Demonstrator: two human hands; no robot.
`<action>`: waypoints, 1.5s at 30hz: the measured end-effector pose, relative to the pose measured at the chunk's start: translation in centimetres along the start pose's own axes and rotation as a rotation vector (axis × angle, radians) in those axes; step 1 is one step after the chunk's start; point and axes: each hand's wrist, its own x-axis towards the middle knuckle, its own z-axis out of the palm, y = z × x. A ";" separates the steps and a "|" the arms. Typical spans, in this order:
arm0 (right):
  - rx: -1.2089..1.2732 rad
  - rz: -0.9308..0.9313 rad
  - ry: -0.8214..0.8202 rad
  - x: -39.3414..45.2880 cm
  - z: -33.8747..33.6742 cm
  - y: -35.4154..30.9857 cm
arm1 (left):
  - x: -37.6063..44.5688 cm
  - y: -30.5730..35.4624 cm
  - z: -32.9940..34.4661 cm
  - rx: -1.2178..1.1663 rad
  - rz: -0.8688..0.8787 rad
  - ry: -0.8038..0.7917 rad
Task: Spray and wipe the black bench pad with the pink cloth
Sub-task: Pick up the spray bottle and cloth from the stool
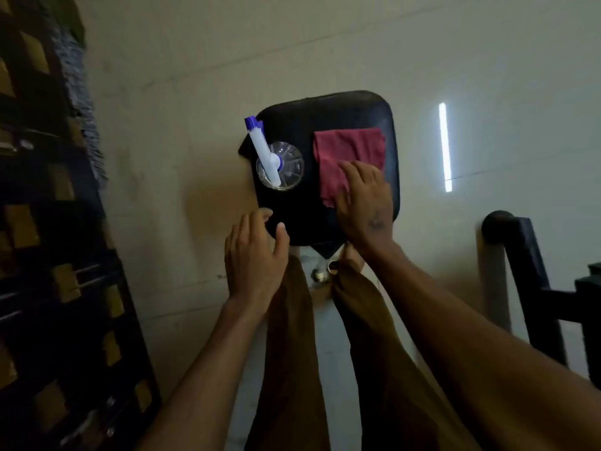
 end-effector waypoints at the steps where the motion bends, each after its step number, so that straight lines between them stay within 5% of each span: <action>1: -0.016 -0.011 -0.037 0.7 1.2 0.3 | 1.0 -0.6 0.7 -0.029 -0.022 0.029; 5: -0.150 0.035 -0.128 2.5 5.0 1.9 | 4.6 -2.5 2.3 -0.082 -0.112 0.117; 11: -0.244 0.025 -0.200 3.4 7.8 4.4 | 8.6 -4.4 2.4 -0.369 0.037 0.021; 20: -0.293 0.007 -0.134 3.7 8.0 3.7 | 11.9 -3.7 2.2 -0.364 0.213 -0.069; 24: -0.317 0.006 -0.142 4.0 7.6 3.4 | 11.7 -3.6 1.9 -0.345 0.149 -0.153; 36: -0.065 0.139 0.196 4.0 4.7 1.6 | 10.0 -2.3 1.5 -0.330 0.100 -0.209; 45: 0.171 0.350 0.298 -2.5 2.2 1.2 | 9.6 -2.5 2.1 -0.182 0.068 -0.195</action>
